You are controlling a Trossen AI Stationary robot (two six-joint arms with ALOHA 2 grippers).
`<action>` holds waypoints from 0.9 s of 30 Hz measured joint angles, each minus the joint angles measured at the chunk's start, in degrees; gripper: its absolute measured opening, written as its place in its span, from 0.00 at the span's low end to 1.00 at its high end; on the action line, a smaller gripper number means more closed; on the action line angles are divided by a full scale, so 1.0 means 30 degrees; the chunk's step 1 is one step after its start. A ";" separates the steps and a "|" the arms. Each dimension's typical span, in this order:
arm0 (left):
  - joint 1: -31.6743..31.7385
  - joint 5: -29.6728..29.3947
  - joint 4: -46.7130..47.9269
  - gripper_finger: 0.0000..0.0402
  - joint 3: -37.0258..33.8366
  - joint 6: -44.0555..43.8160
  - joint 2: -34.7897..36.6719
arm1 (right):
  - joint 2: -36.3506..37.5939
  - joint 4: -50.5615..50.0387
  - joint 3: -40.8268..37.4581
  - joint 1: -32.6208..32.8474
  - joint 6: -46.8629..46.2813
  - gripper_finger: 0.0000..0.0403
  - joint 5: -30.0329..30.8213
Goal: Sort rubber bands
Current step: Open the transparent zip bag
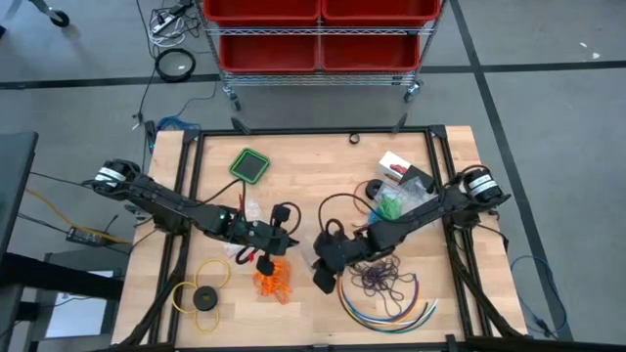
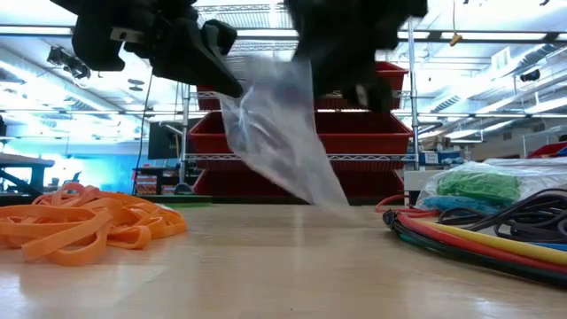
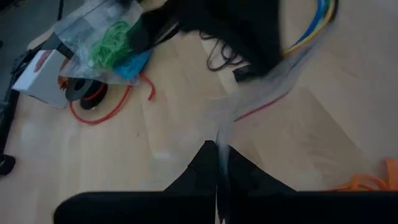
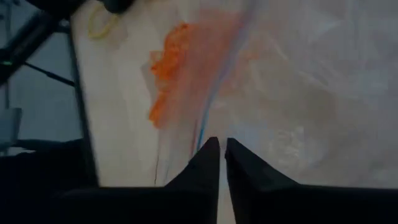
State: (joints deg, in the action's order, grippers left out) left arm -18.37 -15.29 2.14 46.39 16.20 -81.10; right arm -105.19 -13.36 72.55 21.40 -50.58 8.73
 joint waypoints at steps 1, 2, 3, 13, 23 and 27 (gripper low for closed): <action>0.0005 -0.0045 0.0038 0.02 0.0000 -0.0109 0.0000 | 0.0174 0.0062 0.0000 0.0141 0.0005 0.07 0.0202; 0.0030 -0.0054 0.0057 0.02 0.0000 -0.0218 0.0000 | 0.0320 0.0059 0.0000 0.0236 0.0014 0.09 0.0476; 0.0068 -0.0041 0.0090 0.02 0.0000 -0.0430 0.0000 | 0.0423 0.0060 0.0007 0.0323 0.0022 0.11 0.0866; 0.0386 0.0349 0.1171 0.02 0.0000 -0.1498 0.0000 | 0.0497 -0.0570 0.0484 0.0882 0.0128 0.35 0.2713; 0.0379 0.0778 0.1171 0.02 0.0000 -0.1577 -0.0015 | 0.0497 -0.3184 0.1749 0.0820 0.0871 0.37 0.3947; 0.0379 0.0810 0.1171 0.02 0.0000 -0.1587 -0.0015 | 0.0497 -0.3347 0.1741 0.0806 0.0885 0.35 0.4229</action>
State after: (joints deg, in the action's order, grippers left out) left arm -17.23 -12.86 5.65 46.39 11.44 -81.14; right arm -103.70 -23.40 77.78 23.81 -47.92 21.42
